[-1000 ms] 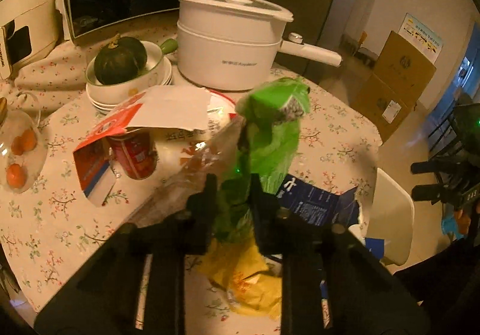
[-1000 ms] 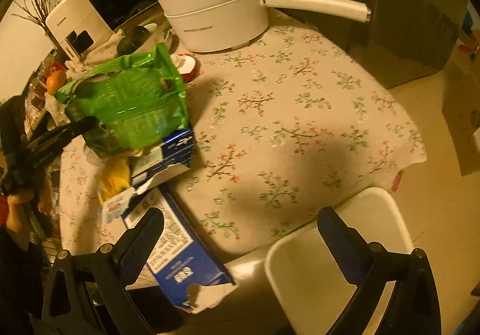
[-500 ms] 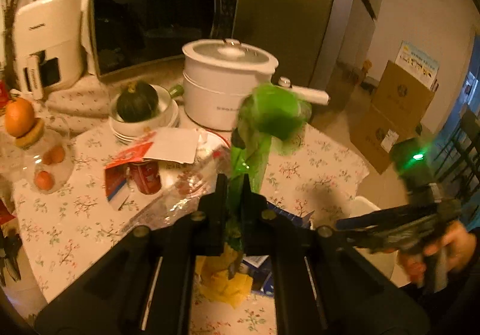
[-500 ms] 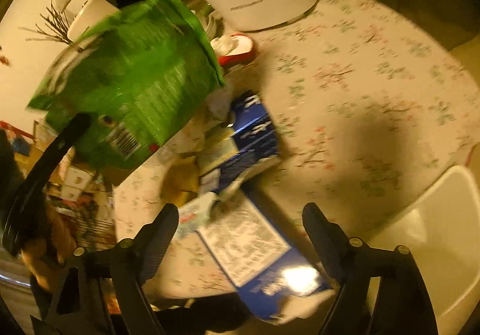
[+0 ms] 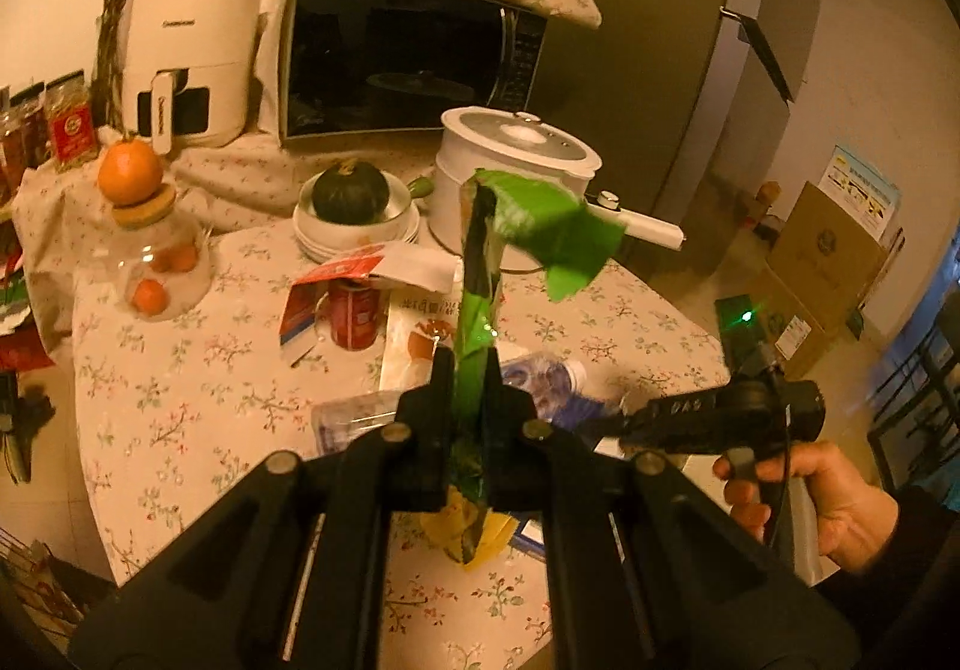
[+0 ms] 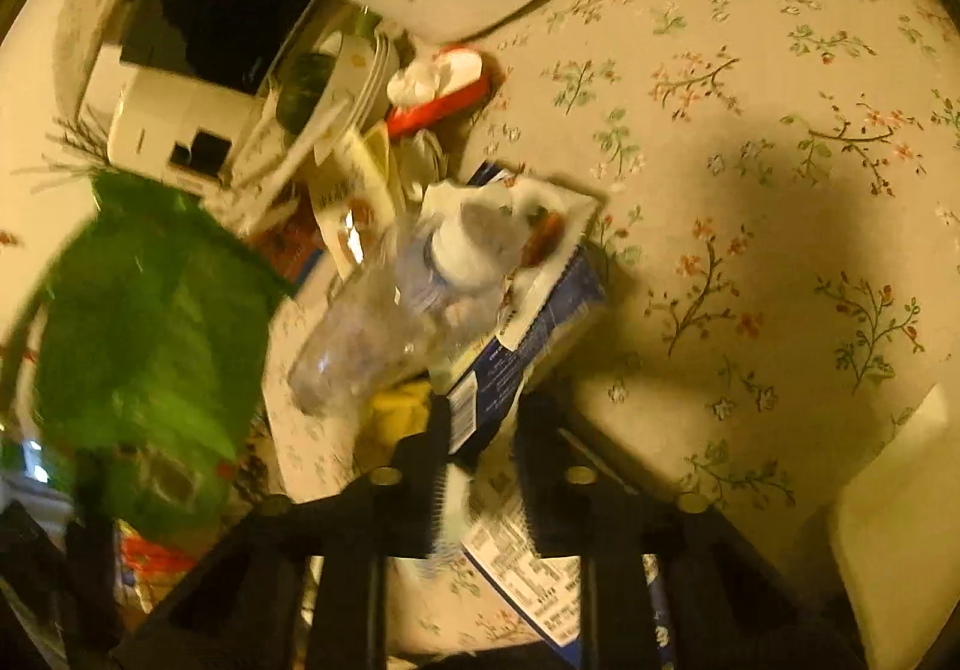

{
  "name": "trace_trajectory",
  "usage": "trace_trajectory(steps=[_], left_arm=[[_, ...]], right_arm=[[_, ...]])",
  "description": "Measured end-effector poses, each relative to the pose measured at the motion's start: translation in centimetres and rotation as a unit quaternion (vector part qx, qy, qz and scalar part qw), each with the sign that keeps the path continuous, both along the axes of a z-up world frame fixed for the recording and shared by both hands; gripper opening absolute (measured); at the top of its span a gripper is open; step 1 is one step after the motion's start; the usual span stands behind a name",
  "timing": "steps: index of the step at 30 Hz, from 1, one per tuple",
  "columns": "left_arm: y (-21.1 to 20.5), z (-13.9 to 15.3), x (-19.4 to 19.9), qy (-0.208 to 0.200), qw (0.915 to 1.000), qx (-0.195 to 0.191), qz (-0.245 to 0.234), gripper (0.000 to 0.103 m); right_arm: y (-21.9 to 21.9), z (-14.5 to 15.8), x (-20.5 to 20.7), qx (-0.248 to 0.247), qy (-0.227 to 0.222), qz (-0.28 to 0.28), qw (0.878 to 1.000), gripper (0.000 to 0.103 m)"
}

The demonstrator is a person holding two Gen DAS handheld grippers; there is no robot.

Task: Collect trash
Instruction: 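Lift the green chip bag with the left gripper while the right gripper grasps the blue box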

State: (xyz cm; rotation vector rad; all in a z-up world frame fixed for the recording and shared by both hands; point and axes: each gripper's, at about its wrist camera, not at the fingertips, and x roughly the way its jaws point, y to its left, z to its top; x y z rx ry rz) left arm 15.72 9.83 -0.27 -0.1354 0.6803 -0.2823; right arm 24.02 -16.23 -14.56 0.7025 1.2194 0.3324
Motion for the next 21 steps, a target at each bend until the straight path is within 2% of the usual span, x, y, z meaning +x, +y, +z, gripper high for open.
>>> trace_trajectory(steps=[4,5,13,21], left_arm=[[0.3,-0.3,-0.1,0.005,1.0,-0.003,0.007,0.009],[0.3,-0.3,-0.1,0.005,0.9999,-0.005,0.007,0.004],[-0.4,-1.2,0.2,0.015,0.9998,0.006,0.009,0.004],[-1.1,-0.6,-0.2,0.0,0.9999,0.01,0.001,0.003]], right_arm=[[-1.3,1.9,0.0,0.027,-0.027,-0.025,0.999,0.009],[-1.8,2.6,0.0,0.025,-0.037,-0.033,0.998,0.008],[-6.0,6.6,-0.8,-0.025,-0.097,-0.092,0.991,0.006],[-8.0,10.4,-2.3,-0.089,-0.161,-0.108,0.977,0.006]])
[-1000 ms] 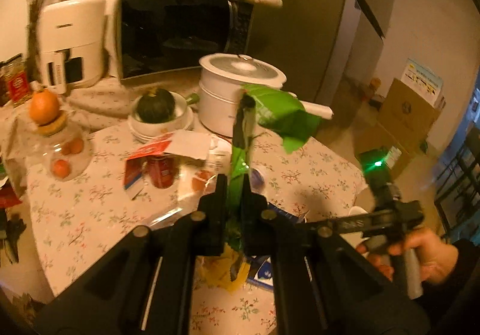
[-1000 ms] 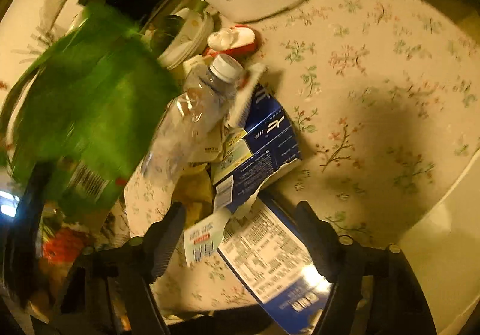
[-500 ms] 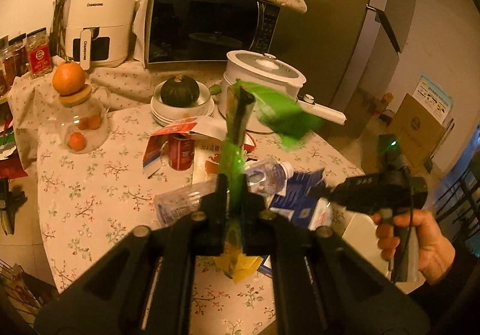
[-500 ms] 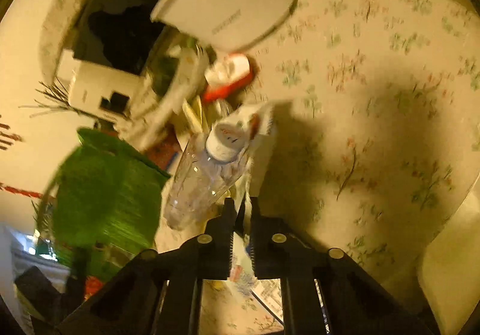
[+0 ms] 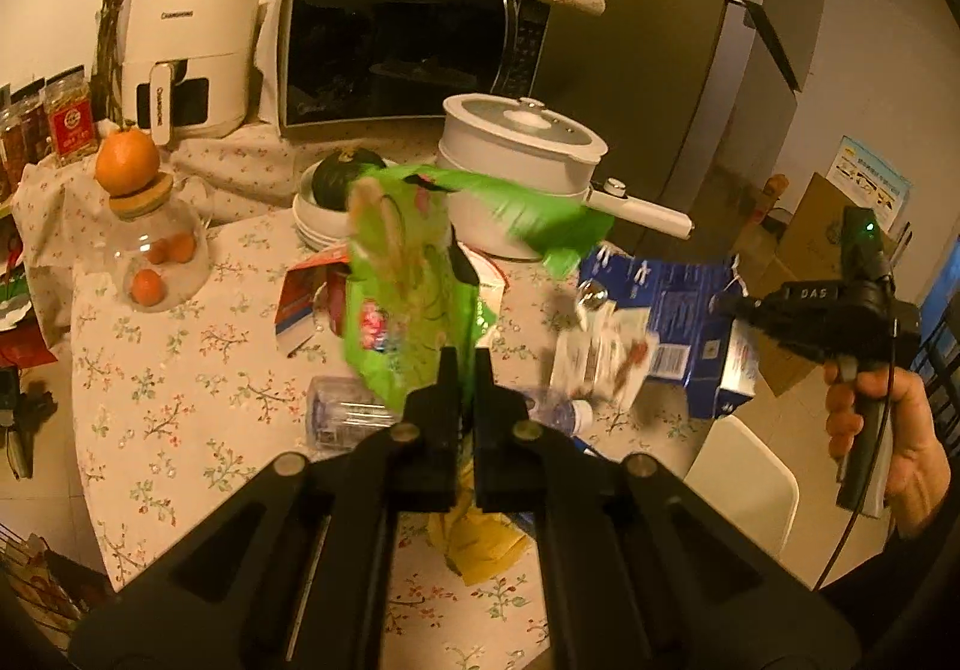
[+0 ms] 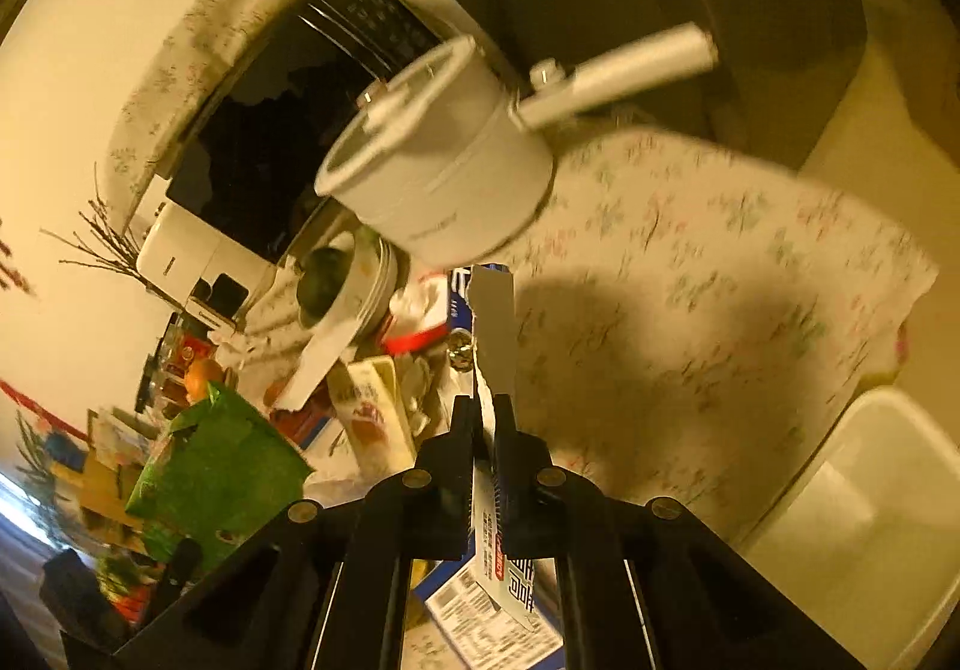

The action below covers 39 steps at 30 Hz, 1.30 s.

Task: Collect trash
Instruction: 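Lift the green chip bag with the left gripper while the right gripper grasps the blue box, then carry the blue box over the white bin with the right gripper and release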

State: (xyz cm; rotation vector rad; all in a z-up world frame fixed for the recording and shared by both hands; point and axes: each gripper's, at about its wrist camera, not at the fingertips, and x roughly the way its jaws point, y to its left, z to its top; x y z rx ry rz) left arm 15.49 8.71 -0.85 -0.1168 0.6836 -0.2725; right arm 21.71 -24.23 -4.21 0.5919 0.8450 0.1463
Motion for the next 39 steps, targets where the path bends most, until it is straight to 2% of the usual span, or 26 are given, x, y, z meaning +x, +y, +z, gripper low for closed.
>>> trace_trajectory(steps=[4,10,17,23,28,33,39], left_arm=[[-0.5,0.5,-0.2,-0.01,0.9999,-0.005,-0.007,0.003],[-1.6,1.4,-0.7,-0.023,0.9992,-0.018,-0.027,0.003],[-4.8,1.9,-2.1,-0.028,0.9954,-0.019,-0.089,0.003],[-9.1,1.4,-3.6,-0.022,0.9884,-0.005,-0.15,0.003],[-12.8,0.6,-4.7,-0.001,0.9788,-0.012,-0.204,0.003],[-16.6,0.2,-6.2,0.009,0.9666,-0.013,-0.256,0.003],[-19.7,-0.8,-7.3,0.029,0.9542,-0.012,-0.298,0.003]], right_arm=[[-1.2,1.6,-0.8,-0.019,-0.027,-0.023,0.999,0.006],[-4.0,3.3,-2.4,-0.014,-0.048,-0.039,0.998,0.006],[-7.2,3.4,-6.3,-0.052,-0.039,-0.032,0.997,0.006],[-11.0,0.5,-10.9,-0.073,0.011,-0.024,0.997,0.006],[-13.5,-2.5,-13.8,-0.09,0.059,-0.016,0.994,0.006],[-14.8,-5.8,-15.2,-0.089,0.115,-0.005,0.989,0.006],[-14.7,-10.6,-14.7,-0.082,0.189,0.015,0.978,0.006]])
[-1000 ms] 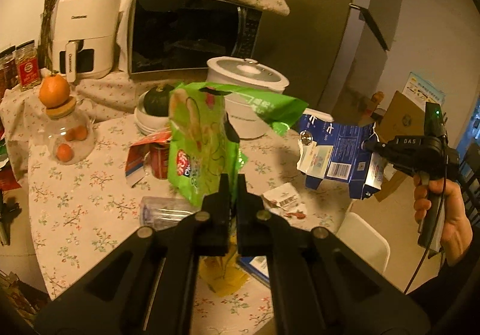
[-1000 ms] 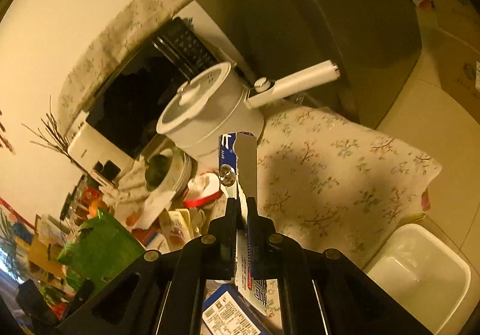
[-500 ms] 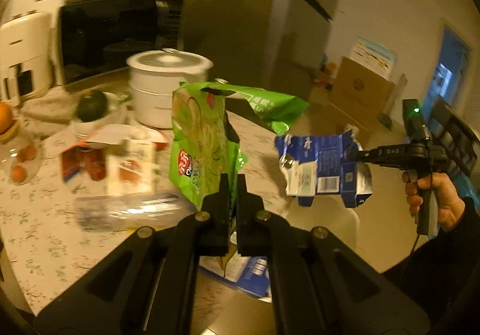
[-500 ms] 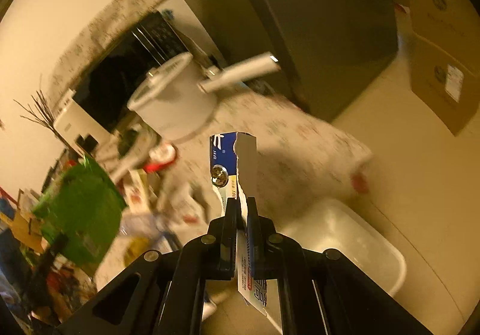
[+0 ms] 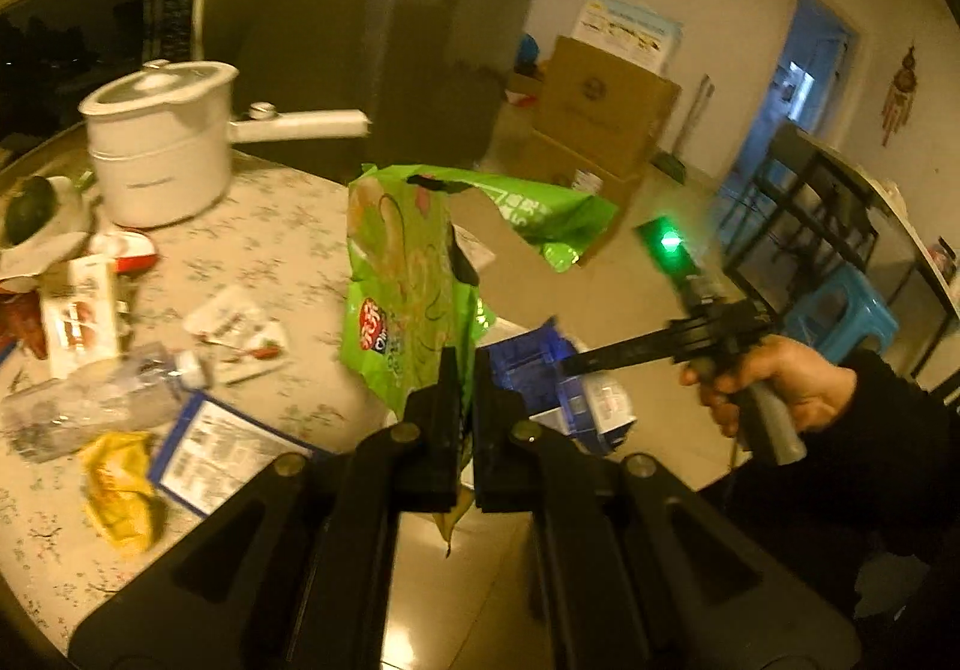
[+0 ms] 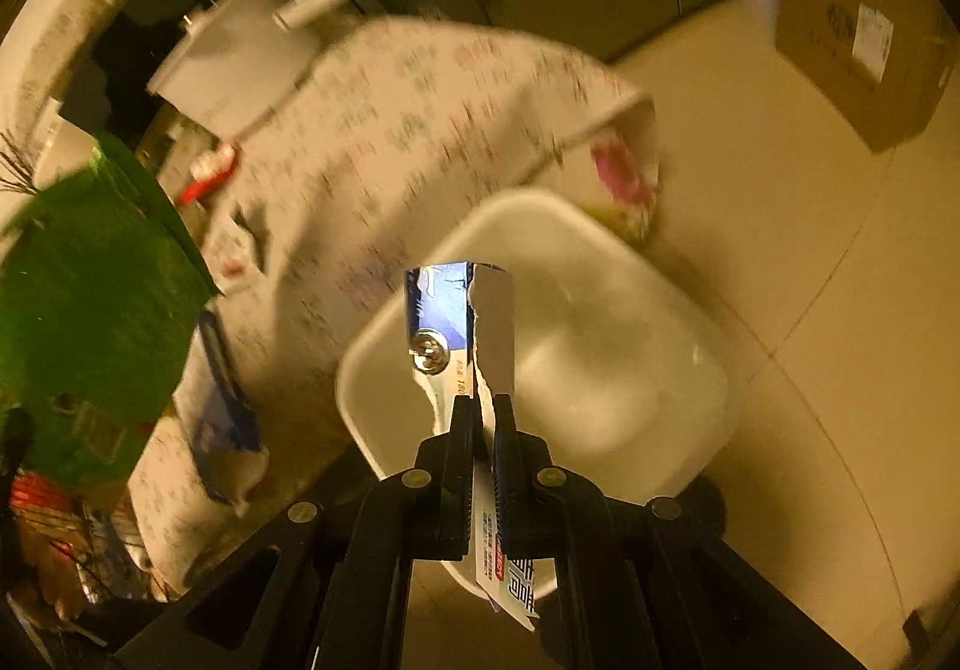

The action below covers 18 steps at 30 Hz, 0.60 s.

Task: Collect trash
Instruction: 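Carry the blue box over the white bin with the right gripper and release, then lower the green chip bag into the white bin and open the left gripper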

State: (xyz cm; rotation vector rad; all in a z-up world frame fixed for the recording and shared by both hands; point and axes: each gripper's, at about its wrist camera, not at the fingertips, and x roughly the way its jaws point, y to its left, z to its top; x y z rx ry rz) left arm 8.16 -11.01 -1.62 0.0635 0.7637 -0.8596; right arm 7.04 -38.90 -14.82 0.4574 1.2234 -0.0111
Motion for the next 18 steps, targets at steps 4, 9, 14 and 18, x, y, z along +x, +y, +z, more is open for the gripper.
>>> trace_trajectory(steps=[4,9,14,18], left_arm=[[-1.4,-0.9,-0.6,0.011,0.9997,0.01,-0.018,0.003],[-3.1,-2.0,-1.0,0.033,0.9986,0.015,-0.039,0.003],[-5.1,-3.2,-0.8,0.065,0.9959,0.012,-0.062,0.003],[-7.1,-5.2,-0.4,0.103,0.9911,0.016,-0.083,0.003]], right_arm=[[0.1,-2.4,0.8,0.021,0.03,0.012,0.999,0.008],[-1.6,-2.0,0.4,0.021,0.03,-0.023,0.999,0.037],[-3.0,0.9,-1.0,-0.011,-0.006,-0.045,0.999,0.058],[-4.6,2.2,-2.0,-0.01,-0.024,-0.067,0.997,0.063]])
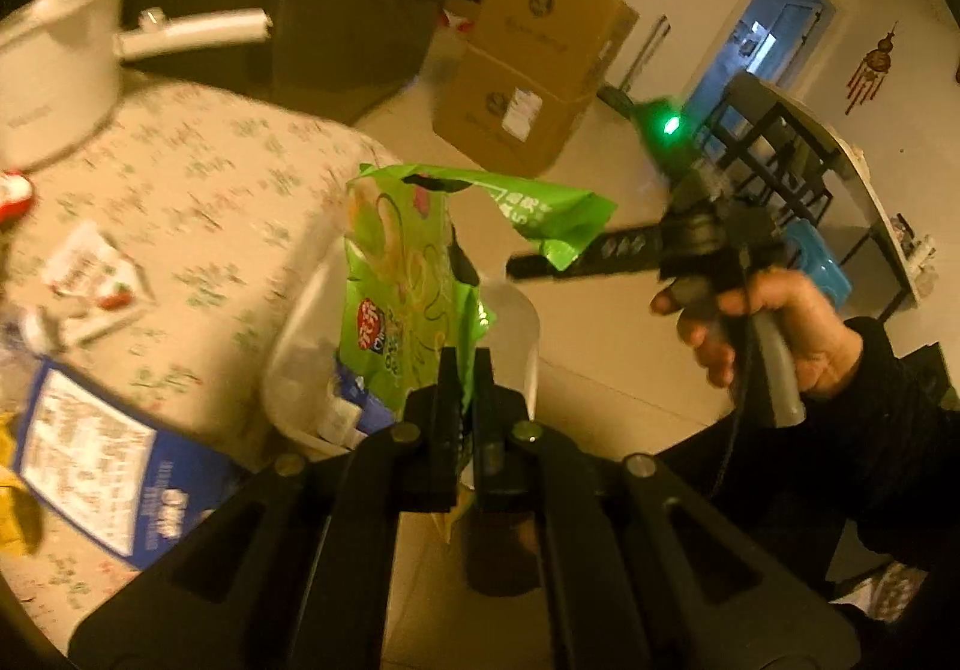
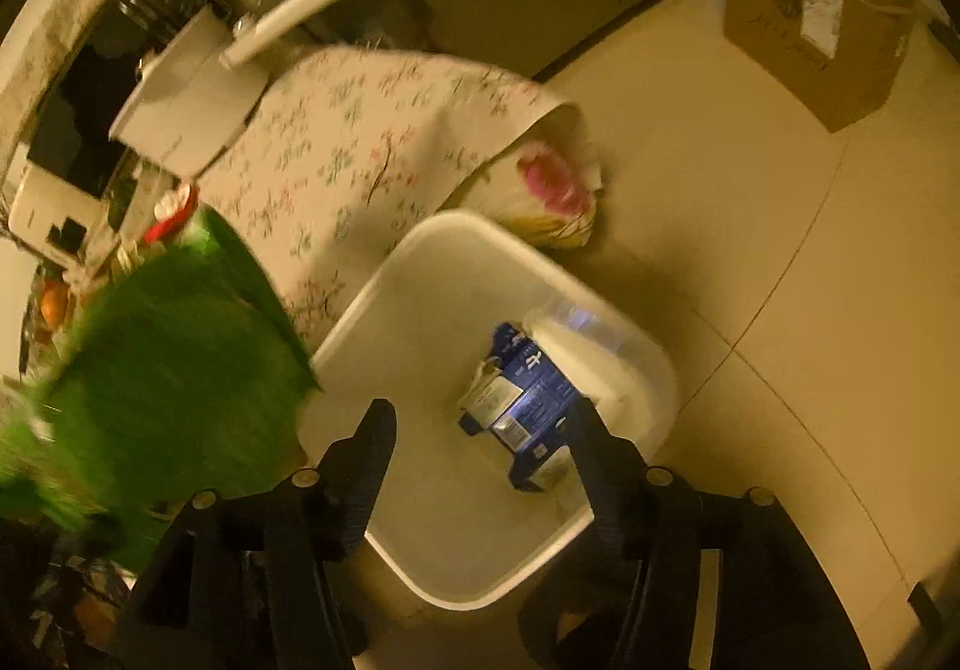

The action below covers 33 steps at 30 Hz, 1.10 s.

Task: Collect trash
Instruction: 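Lower the green chip bag into the white bin and open the left gripper, then return both tools to the table while the right gripper grasps the blue biscuit box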

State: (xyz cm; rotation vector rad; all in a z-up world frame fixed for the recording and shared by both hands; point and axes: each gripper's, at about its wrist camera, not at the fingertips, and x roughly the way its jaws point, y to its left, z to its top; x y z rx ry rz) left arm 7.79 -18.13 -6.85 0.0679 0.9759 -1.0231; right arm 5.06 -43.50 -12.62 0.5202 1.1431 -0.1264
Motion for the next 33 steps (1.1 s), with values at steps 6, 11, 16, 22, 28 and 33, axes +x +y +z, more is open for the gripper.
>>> trace_trajectory(steps=[6,11,16,22,28,33], left_arm=[[-2.0,-3.2,1.1,0.025,0.9994,0.025,0.002,0.004],[-2.6,-3.7,1.4,0.017,0.9994,0.028,-0.005,0.004],[-2.6,-4.3,1.9,0.007,0.9994,0.034,0.001,0.011],[-2.0,-3.1,2.0,-0.02,0.9977,0.052,0.038,0.073],[-0.2,-1.8,2.1,-0.044,0.9944,0.068,0.068,0.079],[2.1,-1.4,2.7,-0.046,0.9911,0.08,0.096,0.08]], right_arm=[[-1.8,0.0,-0.8,-0.002,0.002,-0.023,1.0,0.065],[-1.9,0.2,-1.2,-0.006,-0.002,-0.024,1.0,0.065],[-1.7,0.9,-0.9,-0.014,-0.015,-0.025,0.999,0.065],[-1.1,1.9,-0.6,-0.021,-0.029,-0.018,0.999,0.065],[-0.5,2.7,0.1,-0.02,-0.04,-0.016,0.999,0.066],[0.9,3.3,0.9,-0.021,-0.047,-0.002,0.999,0.066]])
